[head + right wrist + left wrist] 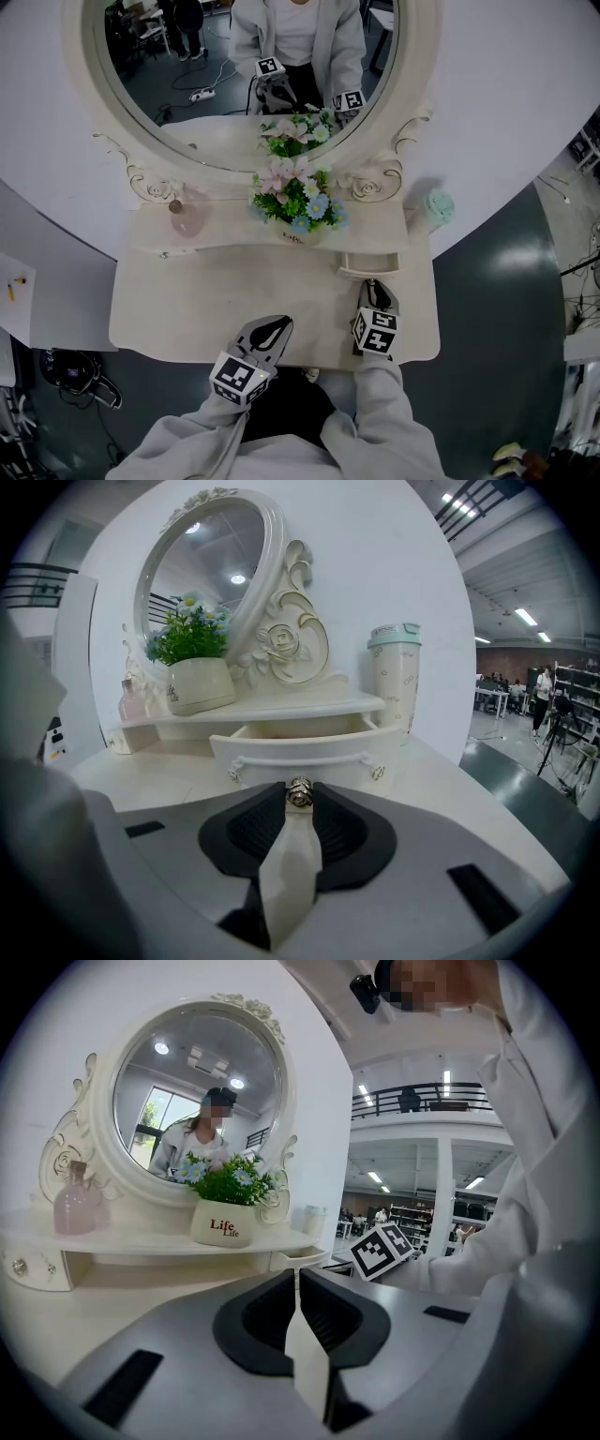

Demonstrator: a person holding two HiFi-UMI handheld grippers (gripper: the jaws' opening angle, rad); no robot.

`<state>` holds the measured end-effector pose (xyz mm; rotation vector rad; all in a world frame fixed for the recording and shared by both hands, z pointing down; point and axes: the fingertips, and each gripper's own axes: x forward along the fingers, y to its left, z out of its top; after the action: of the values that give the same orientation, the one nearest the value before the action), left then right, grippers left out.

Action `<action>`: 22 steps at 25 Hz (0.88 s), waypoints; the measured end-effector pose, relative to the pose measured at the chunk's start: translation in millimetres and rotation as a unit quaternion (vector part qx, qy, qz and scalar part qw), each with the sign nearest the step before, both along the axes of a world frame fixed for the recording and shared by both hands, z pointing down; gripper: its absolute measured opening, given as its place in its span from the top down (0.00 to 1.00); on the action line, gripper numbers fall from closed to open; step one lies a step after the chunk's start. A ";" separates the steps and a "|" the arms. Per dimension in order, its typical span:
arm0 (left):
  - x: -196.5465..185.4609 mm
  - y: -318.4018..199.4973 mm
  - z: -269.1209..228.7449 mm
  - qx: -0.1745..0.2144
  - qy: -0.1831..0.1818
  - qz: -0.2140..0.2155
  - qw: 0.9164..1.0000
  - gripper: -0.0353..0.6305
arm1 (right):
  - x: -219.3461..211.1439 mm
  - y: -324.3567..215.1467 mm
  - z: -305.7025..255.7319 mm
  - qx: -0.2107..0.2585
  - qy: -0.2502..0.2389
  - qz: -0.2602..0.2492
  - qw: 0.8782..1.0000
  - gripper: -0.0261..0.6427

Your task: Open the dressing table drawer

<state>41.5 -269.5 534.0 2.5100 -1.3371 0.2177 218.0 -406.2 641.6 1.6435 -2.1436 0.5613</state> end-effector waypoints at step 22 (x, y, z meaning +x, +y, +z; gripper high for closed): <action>8.6 1.3 -6.1 0.011 0.001 0.017 1.000 0.90 | 2.8 12.1 1.0 -0.002 0.005 -0.003 1.000 0.80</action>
<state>50.1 -268.2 527.9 2.5530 -1.3028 0.2074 220.9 -394.1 642.6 1.6334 -2.1398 0.5541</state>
